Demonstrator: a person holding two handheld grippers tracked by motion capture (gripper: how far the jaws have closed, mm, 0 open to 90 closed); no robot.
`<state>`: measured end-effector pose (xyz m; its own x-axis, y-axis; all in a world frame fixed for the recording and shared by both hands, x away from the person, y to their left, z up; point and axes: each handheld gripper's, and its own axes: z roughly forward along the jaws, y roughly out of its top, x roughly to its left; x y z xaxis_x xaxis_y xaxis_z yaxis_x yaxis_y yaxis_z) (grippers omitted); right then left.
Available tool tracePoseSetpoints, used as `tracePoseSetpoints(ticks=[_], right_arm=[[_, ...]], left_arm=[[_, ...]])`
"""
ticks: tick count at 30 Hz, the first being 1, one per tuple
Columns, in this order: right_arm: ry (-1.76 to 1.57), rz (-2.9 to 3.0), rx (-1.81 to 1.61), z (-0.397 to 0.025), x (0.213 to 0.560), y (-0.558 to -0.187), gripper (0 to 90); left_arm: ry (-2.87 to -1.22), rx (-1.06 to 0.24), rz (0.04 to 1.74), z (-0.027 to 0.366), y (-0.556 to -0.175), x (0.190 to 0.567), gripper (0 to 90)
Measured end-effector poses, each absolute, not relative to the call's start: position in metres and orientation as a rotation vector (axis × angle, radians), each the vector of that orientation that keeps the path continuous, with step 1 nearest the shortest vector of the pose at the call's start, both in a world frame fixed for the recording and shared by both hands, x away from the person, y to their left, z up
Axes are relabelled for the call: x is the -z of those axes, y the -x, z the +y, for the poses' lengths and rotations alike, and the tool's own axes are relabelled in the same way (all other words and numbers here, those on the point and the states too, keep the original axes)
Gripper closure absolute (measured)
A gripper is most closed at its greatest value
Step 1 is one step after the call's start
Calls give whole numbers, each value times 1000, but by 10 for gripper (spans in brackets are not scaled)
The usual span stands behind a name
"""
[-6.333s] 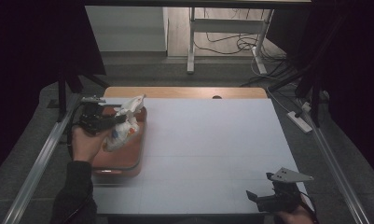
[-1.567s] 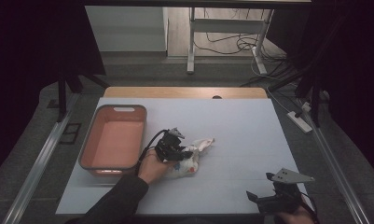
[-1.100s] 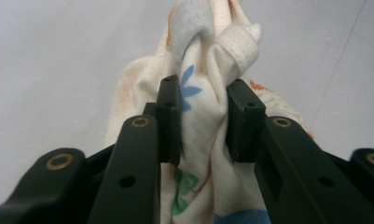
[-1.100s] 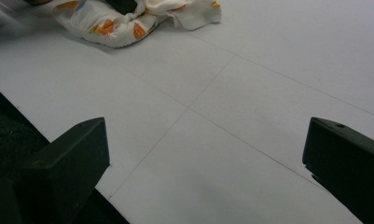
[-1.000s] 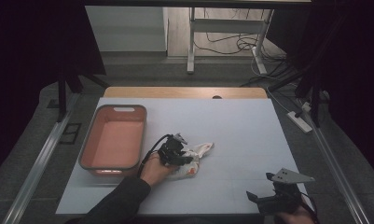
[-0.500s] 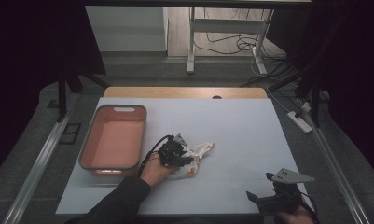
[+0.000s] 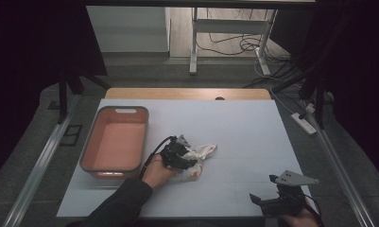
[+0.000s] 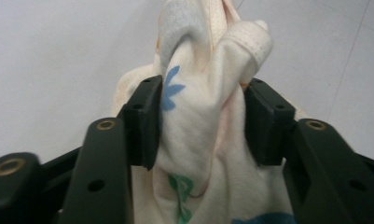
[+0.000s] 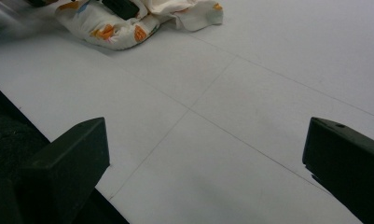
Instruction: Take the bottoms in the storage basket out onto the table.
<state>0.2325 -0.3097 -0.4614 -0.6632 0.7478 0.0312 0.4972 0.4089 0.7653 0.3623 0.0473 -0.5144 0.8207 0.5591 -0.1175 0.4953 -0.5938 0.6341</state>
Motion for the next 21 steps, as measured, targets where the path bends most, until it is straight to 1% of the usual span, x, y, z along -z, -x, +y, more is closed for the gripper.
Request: tracePoseSetpoints(ticks=[2,5,7,10,12,16,17,21], right_arm=[[-1078,2354,-1117,-310,461,-233,9],[-1077,2353,-1122,-310,461,-233,9],[-1076,2354,-1124,-310,461,-233,9],[-1076,2353,-1123,-310,461,-233,9],[-1078,2352,-1125,-310,461,-233,9],[-1076,2353,-1123,-310,461,-233,9],[-1077,2352,-1125,-310,461,-233,9],[-1077,2352,-1128,-310,461,-233,9]], left_arm=[[-2319,-128,769,47,-362,514,476],[-2315,-140,765,48,-362,513,416],[-2303,-140,763,48,-362,512,356],[-2298,-112,753,47,-364,513,222],[-2291,-114,752,46,-363,512,130],[-2304,-122,744,42,-361,509,15],[-2293,-113,747,41,-361,509,0],[-2293,-133,744,41,-360,506,0]])
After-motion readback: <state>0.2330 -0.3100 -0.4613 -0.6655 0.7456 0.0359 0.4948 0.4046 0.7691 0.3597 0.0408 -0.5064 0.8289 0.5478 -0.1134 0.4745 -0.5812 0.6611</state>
